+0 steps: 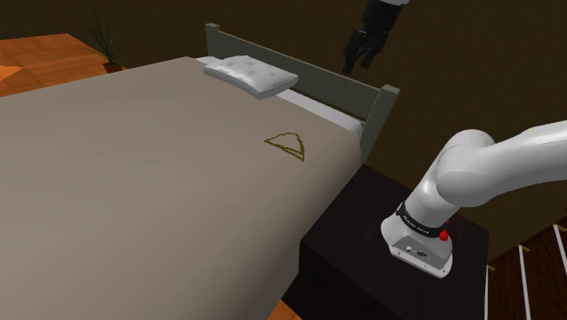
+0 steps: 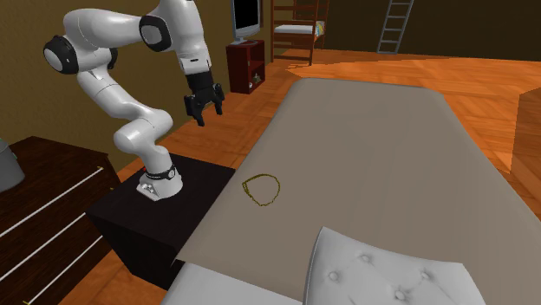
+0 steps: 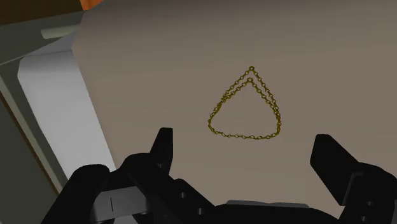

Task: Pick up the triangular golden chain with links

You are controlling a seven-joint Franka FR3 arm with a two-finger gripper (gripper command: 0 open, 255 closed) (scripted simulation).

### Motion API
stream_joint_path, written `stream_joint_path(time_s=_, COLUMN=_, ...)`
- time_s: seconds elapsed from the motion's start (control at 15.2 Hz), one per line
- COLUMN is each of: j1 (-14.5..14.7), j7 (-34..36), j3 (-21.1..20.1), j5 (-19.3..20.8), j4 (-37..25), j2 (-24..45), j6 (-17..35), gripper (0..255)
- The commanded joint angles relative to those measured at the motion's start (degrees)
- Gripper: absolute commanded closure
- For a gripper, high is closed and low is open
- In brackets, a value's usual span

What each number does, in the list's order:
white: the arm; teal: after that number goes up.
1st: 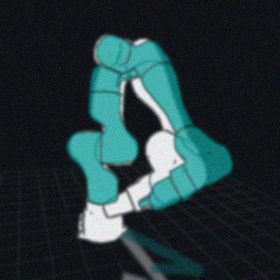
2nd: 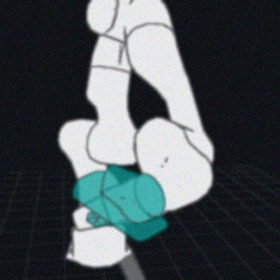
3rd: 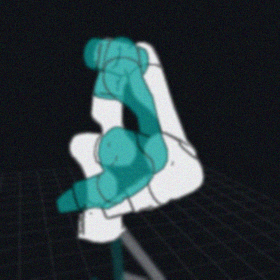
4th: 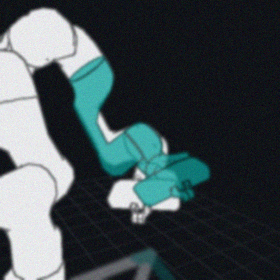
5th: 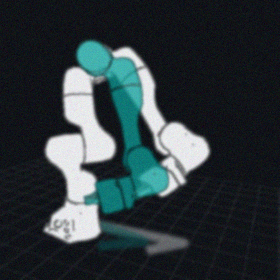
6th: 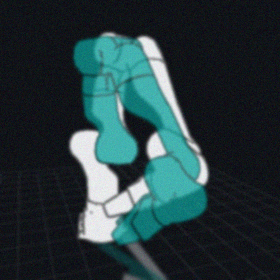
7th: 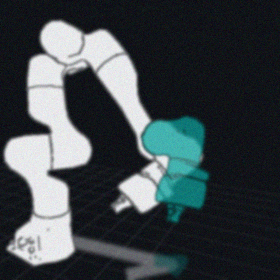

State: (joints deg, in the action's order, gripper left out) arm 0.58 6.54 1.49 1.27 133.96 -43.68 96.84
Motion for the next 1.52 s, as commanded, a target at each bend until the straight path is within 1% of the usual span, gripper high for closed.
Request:
stream_joint_path(time_s=0.0, j1=0.0, j7=0.0, j3=0.0, j5=0.0, j4=0.0, j2=0.0, j6=0.0, gripper=0)
stream_joint_path(time_s=0.46, j1=-1.8, j7=7.8, j3=-3.6, j5=1.0, j4=7.3, j2=7.2, j6=13.6, gripper=0)
stream_joint_path(time_s=0.86, j1=-3.8, j7=15.2, j3=-6.5, j5=3.0, j4=10.2, j2=16.9, j6=25.2, gripper=0)
stream_joint_path(time_s=1.19, j1=-6.0, j7=22.5, j3=-8.8, j5=6.5, j4=10.2, j2=27.0, j6=34.1, gripper=0)
stream_joint_path(time_s=1.45, j1=-7.9, j7=29.5, j3=-10.1, j5=10.9, j4=8.5, j2=35.9, j6=40.1, gripper=0)
